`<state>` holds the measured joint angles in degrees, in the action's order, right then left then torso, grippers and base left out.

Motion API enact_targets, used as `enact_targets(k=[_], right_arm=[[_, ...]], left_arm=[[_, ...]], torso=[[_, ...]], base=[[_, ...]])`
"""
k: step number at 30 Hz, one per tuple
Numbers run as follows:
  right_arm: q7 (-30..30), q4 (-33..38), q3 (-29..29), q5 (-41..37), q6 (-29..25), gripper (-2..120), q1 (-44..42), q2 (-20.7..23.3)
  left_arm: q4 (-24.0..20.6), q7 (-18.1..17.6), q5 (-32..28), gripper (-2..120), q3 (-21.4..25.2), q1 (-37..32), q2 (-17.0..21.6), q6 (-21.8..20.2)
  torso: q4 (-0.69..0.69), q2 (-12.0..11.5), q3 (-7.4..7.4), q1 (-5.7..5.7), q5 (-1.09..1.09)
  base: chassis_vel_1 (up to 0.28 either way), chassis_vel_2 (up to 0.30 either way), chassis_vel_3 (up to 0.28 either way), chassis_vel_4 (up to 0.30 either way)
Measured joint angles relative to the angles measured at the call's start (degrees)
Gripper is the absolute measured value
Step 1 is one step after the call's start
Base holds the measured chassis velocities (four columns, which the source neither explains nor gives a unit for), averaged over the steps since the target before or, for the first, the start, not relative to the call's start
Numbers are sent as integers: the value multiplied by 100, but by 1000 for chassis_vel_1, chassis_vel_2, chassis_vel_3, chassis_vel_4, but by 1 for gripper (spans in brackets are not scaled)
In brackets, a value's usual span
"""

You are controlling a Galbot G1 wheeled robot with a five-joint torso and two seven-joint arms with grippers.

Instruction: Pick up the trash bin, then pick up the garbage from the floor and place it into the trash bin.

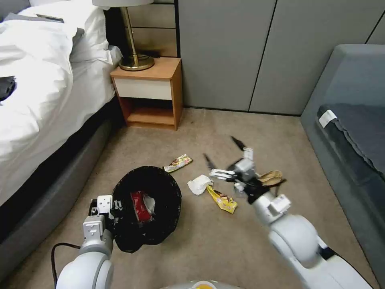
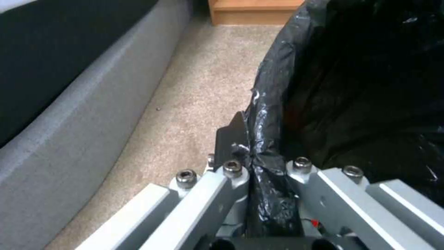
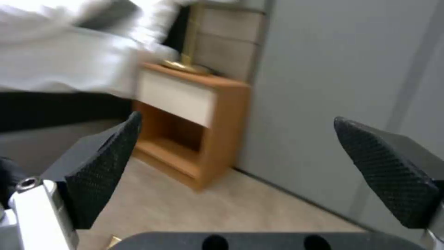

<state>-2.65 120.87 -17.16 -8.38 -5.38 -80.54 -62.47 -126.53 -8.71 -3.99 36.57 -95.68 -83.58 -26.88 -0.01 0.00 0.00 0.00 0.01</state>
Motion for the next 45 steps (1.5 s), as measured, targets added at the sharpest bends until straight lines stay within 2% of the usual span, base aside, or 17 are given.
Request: enact_targets(k=[2, 6, 16, 24, 27, 28, 30, 31, 34, 38, 42, 43, 45], right_arm=[[-55, -58, -278, 66, -25, 100, -295, -292], [-14, -231, -545, 96, -259, 100, -692, -611], [237, -741, -632, 55, -429, 100, -687, -620], [511, -1641, -132, 9, -393, 100, -8, -539], [731, -2339, 244, 48, -305, 100, 443, -480], [731, -2339, 244, 48, -305, 100, 443, -480], [809, -2938, 476, 131, -306, 100, 793, -481], [809, -2938, 476, 131, -306, 100, 793, -481], [981, -3761, 797, 190, -327, 100, 1239, -572], [1147, -4219, 959, 239, -373, 100, 1496, -657], [1421, -5371, 1102, 553, -573, 100, 1981, -939], [1421, -5371, 1102, 553, -573, 100, 1981, -939], [1533, -5877, 1103, 693, -673, 100, 2154, -1059]], left_arm=[[0, 0, -3, 1, 2, 0, -9, -2], [1, 0, -4, 1, 15, -1, -17, -2], [2, -1, 10, 1, -7, -14, -51, -3], [-10, -3, 28, 1, -10, -26, -69, -3], [-10, -5, 34, 1, -12, -28, -70, -3], [-10, -5, 34, 1, -12, -28, -70, -3], [-9, -7, 39, 1, -12, -29, -70, -3], [-9, -7, 39, 1, -12, -29, -70, -3], [-1, -10, 50, 1, -19, -41, -82, 0], [0, -10, 54, 1, -23, -49, -90, 4], [0, -10, 58, 1, -19, -72, -92, 13], [0, -10, 58, 1, -19, -72, -92, 13], [0, -10, 65, 1, -19, -91, -94, 20]], torso=[[1, 0, 0, 0, 0], [0, 0, 0, 0, 0], [1, 0, 0, 0, -1], [1, 0, 0, 0, -1], [1, 0, 0, -1, 0], [1, 0, 0, -1, 0], [1, 0, 0, 0, -1], [1, 0, 0, 0, -1], [0, 0, 0, 0, -1], [1, 0, 1, 0, -1], [1, 0, 1, 0, -1], [1, 0, 1, 0, -1], [0, 0, 0, 0, -2]], base=[[0, 0, 0, 0], [0, 0, 0, 0], [0, 0, 0, 0], [0, 0, 0, 0], [0, 0, 0, 0], [0, 0, 0, 0], [0, 0, 0, 0], [0, 0, 0, 0], [0, 0, 0, 0], [0, 0, 0, 0], [0, 0, 0, 0], [0, 0, 0, 0], [0, 0, 0, 0]])
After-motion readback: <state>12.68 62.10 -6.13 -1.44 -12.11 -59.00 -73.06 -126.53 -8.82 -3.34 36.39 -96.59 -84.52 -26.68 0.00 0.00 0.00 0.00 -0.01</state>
